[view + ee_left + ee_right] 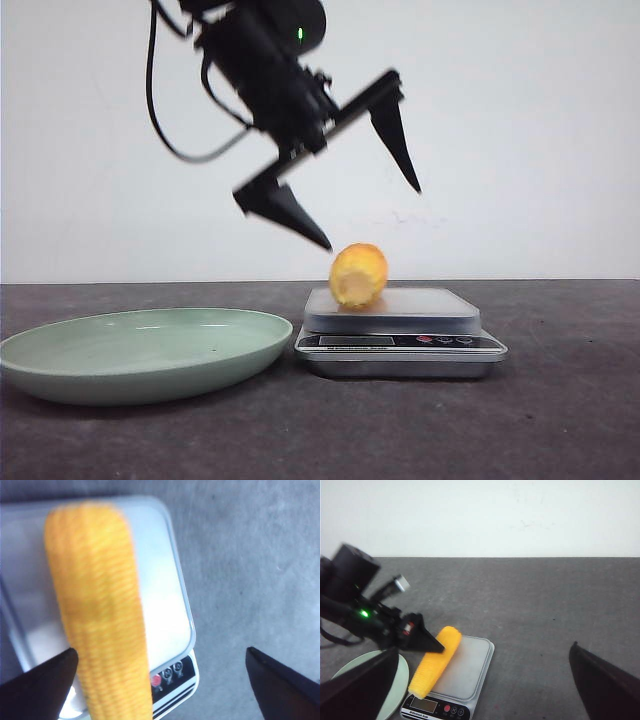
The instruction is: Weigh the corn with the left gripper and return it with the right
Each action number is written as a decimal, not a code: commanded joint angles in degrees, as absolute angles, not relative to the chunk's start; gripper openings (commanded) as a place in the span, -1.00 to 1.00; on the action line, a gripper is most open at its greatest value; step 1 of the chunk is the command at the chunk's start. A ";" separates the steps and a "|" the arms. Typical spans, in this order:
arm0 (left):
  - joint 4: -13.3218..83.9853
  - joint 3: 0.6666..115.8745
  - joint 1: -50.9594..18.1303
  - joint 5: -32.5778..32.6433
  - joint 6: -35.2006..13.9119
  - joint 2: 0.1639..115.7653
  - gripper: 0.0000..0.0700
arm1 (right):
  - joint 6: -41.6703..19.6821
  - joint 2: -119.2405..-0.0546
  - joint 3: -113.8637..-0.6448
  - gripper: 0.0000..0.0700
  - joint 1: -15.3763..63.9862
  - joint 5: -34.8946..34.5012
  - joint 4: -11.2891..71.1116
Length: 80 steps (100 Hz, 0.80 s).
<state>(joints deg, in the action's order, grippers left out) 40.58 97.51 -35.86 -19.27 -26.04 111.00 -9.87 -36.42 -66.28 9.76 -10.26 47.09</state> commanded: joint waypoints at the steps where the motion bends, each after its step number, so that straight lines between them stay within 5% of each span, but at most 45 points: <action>1: 43.62 101.34 -36.29 -15.86 -21.52 108.57 1.00 | -10.09 -36.75 -67.18 1.00 10.07 -10.02 46.35; 28: 52.99 104.60 -36.36 -4.10 -18.52 93.10 1.00 | -11.64 -37.04 -67.18 1.00 10.07 -10.63 46.39; 52: 59.29 104.60 -36.45 -1.78 -17.43 75.44 1.00 | -11.53 -37.01 -67.18 1.00 10.07 -10.79 46.39; 80: 71.13 104.60 -36.45 9.67 -15.92 56.93 0.12 | -11.62 -37.91 -67.18 1.00 10.07 -17.17 46.24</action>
<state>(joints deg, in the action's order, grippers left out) 69.78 102.91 -35.92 7.94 -17.04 59.11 -10.96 -37.04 -66.28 9.76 -15.53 47.07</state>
